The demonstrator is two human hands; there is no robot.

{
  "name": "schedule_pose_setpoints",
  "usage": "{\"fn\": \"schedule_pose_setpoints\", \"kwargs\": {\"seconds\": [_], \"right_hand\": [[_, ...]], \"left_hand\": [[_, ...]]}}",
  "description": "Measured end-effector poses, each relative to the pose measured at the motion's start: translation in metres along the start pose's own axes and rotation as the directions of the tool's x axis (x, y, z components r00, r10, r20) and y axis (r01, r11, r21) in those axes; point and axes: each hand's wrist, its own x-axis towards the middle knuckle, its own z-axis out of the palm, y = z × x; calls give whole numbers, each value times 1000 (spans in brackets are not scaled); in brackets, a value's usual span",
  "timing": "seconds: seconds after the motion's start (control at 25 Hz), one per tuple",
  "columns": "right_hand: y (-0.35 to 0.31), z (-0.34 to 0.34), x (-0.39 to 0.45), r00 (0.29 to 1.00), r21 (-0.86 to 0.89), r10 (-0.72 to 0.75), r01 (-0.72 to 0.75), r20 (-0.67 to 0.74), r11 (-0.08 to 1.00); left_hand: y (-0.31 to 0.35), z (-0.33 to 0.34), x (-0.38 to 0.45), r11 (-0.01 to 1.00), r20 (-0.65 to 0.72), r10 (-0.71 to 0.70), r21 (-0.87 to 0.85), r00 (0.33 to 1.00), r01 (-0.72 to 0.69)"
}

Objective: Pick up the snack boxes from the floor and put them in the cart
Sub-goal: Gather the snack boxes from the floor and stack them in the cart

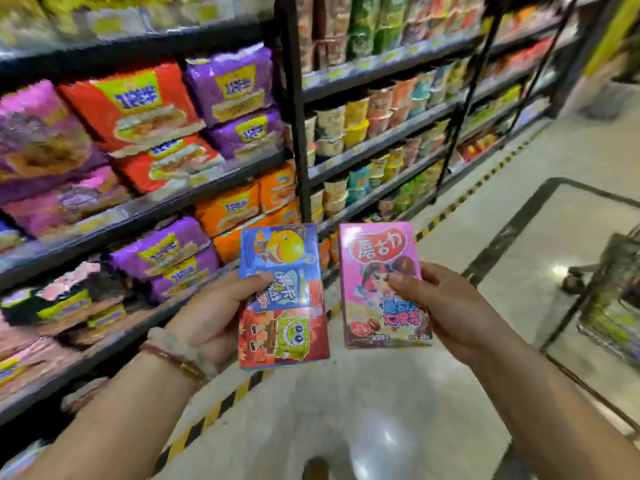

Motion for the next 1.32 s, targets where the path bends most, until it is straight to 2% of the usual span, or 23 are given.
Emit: {"fn": "schedule_pose_setpoints", "kwargs": {"seconds": [0.12,0.32,0.52,0.68,0.88,0.96,1.24,1.32], "right_hand": [[-5,-46,8,987,58,5,4,-163,998],[-20,-110,19,897,141,36,30,-442,989],[-27,-160,12,771,207,46,113,-635,972],[-20,-209,-22,645,234,53,199,-763,952],[-7,-289,-74,490,277,119,264,-863,924],[-2,-330,-90,451,278,130,278,-883,919],[4,-483,-124,421,291,150,294,-895,910],[3,-521,-127,423,304,155,312,-893,900]], "left_hand": [[4,50,55,996,134,-55,73,989,45],[15,136,134,972,340,-165,213,926,95],[16,224,197,929,502,-269,362,822,83],[-13,300,219,877,583,-377,476,719,74],[-70,406,221,807,638,-506,588,581,57],[-98,449,219,793,647,-530,607,549,51],[-176,589,221,753,596,-607,642,525,142],[-193,620,226,763,589,-603,623,539,172]]}}
